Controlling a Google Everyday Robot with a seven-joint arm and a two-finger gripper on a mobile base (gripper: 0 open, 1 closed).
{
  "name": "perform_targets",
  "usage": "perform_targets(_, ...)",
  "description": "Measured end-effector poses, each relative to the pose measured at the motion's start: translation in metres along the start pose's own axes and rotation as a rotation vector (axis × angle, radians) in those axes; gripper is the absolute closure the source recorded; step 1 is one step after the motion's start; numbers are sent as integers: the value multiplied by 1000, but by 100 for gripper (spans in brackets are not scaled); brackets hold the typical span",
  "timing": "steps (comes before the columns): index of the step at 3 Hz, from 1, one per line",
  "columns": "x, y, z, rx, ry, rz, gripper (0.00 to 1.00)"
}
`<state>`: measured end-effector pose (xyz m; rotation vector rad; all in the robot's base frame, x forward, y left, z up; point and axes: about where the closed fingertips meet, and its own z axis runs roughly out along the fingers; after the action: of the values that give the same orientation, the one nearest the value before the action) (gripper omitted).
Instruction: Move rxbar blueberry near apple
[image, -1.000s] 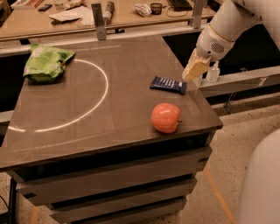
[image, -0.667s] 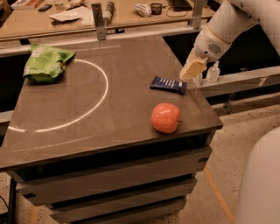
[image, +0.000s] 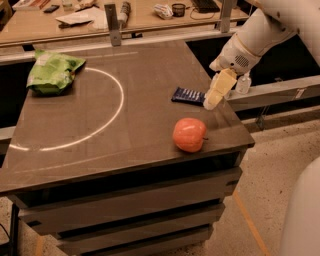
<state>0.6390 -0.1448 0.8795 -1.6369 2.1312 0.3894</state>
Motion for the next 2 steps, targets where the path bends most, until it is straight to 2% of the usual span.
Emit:
perform_targets(1, 1, 0, 12, -3, -23, 22, 0)
perform_targets(2, -1, 3, 33, -27, -47, 41, 15)
